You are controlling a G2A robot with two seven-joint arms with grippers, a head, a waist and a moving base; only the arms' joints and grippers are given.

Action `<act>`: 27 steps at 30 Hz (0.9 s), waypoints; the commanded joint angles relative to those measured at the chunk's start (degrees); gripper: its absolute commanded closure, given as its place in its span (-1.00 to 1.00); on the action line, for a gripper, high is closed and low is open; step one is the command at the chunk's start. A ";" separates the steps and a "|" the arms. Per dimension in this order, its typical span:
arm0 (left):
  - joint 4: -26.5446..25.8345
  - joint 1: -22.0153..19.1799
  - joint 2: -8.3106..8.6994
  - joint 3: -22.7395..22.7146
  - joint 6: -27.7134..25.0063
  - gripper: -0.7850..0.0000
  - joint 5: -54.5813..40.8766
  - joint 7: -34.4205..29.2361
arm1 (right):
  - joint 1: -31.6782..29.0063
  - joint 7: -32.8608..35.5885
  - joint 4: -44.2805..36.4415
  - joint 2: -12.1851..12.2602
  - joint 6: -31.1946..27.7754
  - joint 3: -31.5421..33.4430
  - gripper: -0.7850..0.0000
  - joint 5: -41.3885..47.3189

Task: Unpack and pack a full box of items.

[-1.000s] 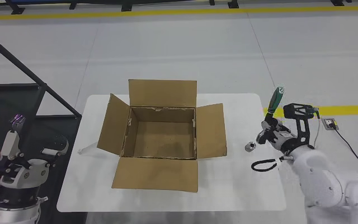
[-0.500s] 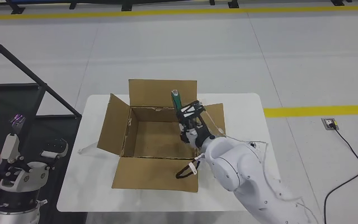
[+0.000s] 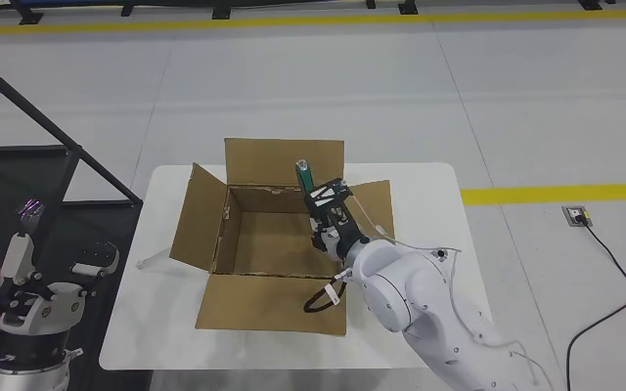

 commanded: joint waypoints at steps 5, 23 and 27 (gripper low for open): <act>0.00 0.00 0.00 0.00 0.00 -1.00 0.00 0.00 | 7.75 1.42 11.04 -1.85 -10.23 -3.78 1.00 4.37; 0.00 0.00 0.00 0.00 0.00 -1.00 0.00 0.00 | 33.60 -2.09 75.81 -23.47 -30.15 -26.18 1.00 25.54; 0.00 0.00 0.00 0.00 0.00 -1.00 0.00 0.00 | 33.75 -3.23 78.96 -24.57 -30.12 -26.47 1.00 25.71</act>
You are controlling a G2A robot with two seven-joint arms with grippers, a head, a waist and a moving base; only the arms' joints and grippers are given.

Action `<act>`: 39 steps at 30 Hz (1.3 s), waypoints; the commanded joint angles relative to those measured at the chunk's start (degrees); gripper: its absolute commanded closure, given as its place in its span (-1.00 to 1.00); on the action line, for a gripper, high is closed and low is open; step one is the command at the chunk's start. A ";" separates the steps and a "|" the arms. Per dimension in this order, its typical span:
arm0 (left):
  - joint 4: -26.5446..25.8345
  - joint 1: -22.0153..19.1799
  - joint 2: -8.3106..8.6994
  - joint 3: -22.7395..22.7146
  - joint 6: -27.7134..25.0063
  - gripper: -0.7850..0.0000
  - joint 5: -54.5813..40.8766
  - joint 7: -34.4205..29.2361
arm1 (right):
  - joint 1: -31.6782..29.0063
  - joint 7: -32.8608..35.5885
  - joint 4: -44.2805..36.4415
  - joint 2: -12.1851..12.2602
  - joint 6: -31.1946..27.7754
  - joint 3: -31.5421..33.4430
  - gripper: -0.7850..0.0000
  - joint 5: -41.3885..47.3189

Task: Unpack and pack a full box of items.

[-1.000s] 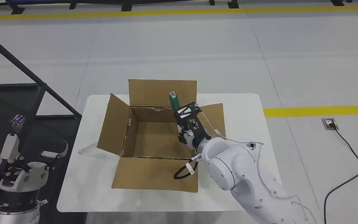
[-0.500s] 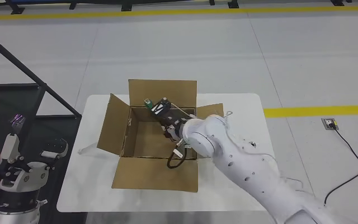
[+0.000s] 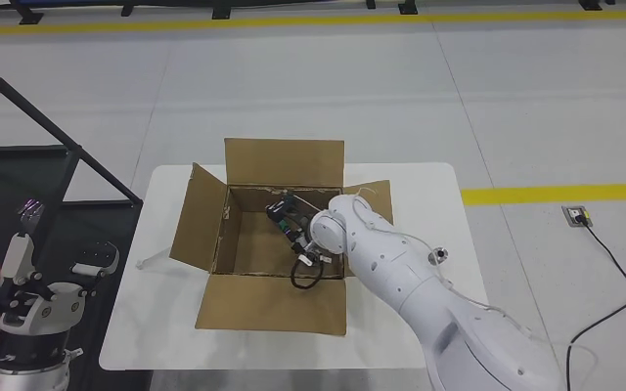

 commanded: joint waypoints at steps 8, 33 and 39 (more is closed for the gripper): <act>0.00 0.00 0.00 0.00 0.00 -1.00 0.00 0.00 | -0.01 0.12 -0.70 0.11 0.01 0.03 0.59 -0.01; 0.00 0.00 0.00 0.00 0.00 -1.00 0.00 0.00 | -0.01 0.12 -0.70 0.11 0.01 0.03 -1.00 -0.01; 0.00 0.00 0.00 0.00 0.00 -1.00 0.00 0.00 | -1.09 -1.92 -1.72 0.50 1.13 0.69 0.80 -1.10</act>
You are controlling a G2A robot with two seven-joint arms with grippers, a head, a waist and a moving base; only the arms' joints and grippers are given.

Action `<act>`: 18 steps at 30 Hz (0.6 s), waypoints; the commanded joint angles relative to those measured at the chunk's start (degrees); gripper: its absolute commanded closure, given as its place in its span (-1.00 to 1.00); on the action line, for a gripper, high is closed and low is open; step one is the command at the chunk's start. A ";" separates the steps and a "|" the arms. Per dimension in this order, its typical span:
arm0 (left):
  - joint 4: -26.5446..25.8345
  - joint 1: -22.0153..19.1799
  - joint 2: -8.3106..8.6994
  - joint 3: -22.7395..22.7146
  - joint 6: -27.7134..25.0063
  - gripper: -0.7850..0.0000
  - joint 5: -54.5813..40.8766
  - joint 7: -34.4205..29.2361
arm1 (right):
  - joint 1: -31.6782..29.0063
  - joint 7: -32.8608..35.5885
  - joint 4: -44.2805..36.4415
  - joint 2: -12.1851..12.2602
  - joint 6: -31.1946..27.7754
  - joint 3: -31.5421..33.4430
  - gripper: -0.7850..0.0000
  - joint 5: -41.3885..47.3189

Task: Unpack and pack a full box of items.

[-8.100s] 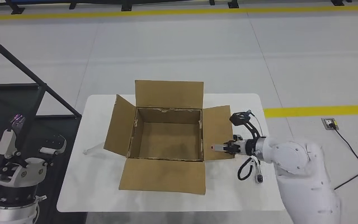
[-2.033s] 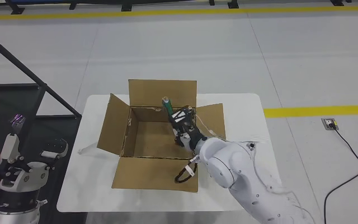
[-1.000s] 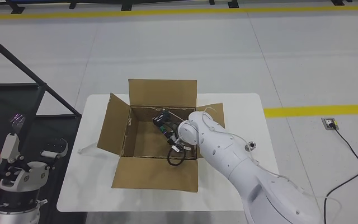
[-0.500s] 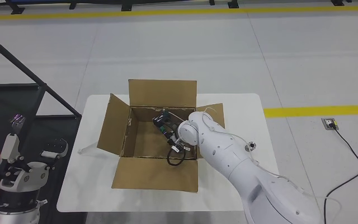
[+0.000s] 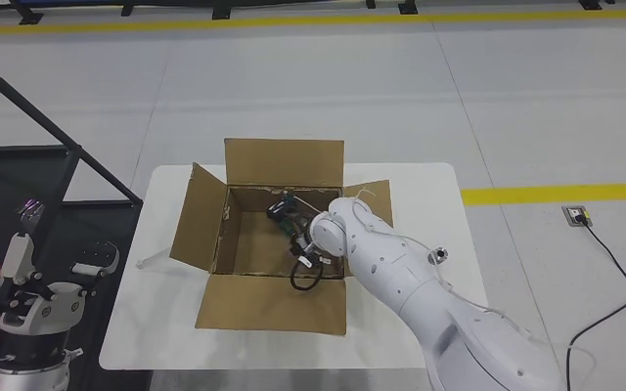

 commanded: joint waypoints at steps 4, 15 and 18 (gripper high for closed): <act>0.00 0.00 0.00 0.00 0.00 -1.00 0.00 0.00 | -0.65 -0.12 -0.63 0.40 0.09 0.85 0.47 -0.62; 0.00 0.00 0.00 0.00 0.00 -1.00 0.00 0.00 | -1.81 -1.77 -11.06 3.28 0.58 4.12 0.27 -4.42; 0.00 0.00 0.00 0.00 0.00 -1.00 0.00 0.00 | -3.80 -1.06 -18.34 5.45 2.13 6.15 0.28 -6.82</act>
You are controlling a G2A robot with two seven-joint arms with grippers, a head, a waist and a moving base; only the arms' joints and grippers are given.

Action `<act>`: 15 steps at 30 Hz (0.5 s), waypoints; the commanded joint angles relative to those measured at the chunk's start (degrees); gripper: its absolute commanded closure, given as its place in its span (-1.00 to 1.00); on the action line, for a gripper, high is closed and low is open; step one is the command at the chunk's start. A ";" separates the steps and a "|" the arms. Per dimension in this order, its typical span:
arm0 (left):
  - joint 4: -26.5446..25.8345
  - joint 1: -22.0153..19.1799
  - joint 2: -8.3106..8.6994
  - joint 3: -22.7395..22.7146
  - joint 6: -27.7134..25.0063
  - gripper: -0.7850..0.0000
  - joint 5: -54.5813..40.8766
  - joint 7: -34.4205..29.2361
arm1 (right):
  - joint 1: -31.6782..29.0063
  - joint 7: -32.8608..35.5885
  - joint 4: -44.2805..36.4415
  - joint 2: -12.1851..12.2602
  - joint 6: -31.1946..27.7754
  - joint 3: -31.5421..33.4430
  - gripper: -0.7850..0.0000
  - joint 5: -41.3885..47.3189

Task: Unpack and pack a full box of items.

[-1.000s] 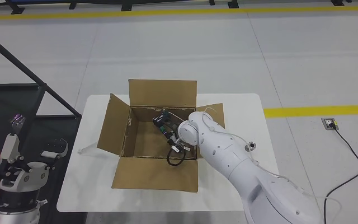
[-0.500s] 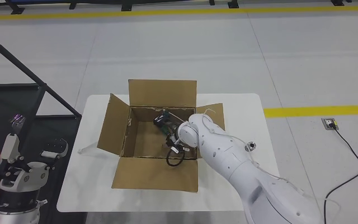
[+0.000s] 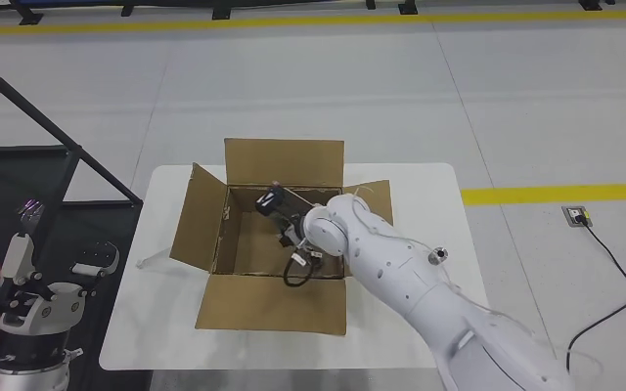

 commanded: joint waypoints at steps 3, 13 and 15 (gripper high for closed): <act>0.00 0.00 0.00 0.00 0.00 -1.00 0.00 0.00 | -4.24 2.41 -12.78 3.83 2.58 4.03 0.26 -4.39; 0.00 0.00 0.00 0.00 0.00 -1.00 0.00 0.00 | -27.79 12.45 -56.57 14.02 3.53 21.63 0.03 -19.35; 0.00 0.00 0.00 0.00 0.00 -1.00 0.00 0.00 | -31.59 13.24 -62.20 14.91 4.12 23.89 -1.00 -21.94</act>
